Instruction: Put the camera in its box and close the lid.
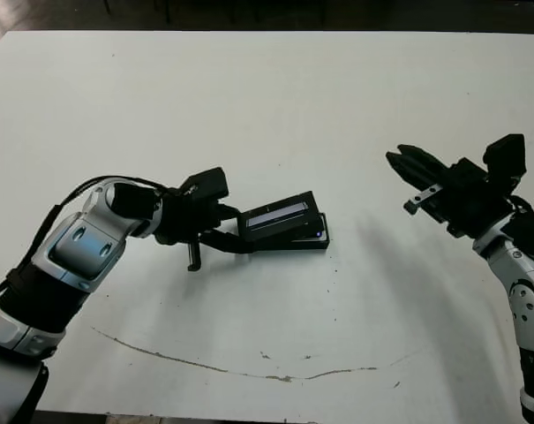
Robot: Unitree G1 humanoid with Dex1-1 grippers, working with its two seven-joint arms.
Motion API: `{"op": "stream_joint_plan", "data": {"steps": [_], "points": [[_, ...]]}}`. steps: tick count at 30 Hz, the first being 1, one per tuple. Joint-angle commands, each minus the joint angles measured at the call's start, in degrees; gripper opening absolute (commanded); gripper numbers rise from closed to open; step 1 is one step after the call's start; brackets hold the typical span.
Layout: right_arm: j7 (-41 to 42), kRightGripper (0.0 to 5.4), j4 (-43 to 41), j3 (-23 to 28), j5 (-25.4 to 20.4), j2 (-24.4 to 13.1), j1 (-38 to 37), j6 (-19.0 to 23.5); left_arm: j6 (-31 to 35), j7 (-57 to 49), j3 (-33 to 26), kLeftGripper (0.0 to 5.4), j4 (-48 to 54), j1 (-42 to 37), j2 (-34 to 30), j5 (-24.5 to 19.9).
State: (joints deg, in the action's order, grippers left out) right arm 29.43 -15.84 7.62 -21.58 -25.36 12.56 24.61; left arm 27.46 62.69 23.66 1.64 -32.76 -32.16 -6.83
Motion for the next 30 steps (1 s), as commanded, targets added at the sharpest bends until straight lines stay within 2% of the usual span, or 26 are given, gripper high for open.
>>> {"op": "stream_joint_plan", "data": {"steps": [1, 12, 19, 24, 30], "points": [[0.21, 0.00, 0.50, 0.18, -0.01, -0.61, -0.44, 0.48, 1.49, 2.96, 2.79, 0.57, -0.17, 0.05, 0.54, -0.13], [0.19, 0.00, -0.06, 0.60, -0.29, -1.08, -0.86, 1.04, 1.60, 2.55, 7.57, 0.57, -2.23, -3.80, 3.04, 4.13], [0.23, 0.00, 0.24, 0.62, -0.62, -0.86, -0.78, 1.01, 0.68, 2.05, 8.69, 0.57, -1.84, -4.31, 4.52, 5.91], [0.29, 0.00, 0.36, 0.57, -0.74, -0.68, -0.79, 0.93, 3.24, 2.16, 9.14, 0.57, -1.30, -4.87, 5.55, 6.35], [0.10, 0.00, -0.31, 0.37, 0.16, -1.16, -1.22, 0.61, 1.72, 1.97, 10.17, 0.57, -0.20, -4.85, 5.28, 8.52]]}}
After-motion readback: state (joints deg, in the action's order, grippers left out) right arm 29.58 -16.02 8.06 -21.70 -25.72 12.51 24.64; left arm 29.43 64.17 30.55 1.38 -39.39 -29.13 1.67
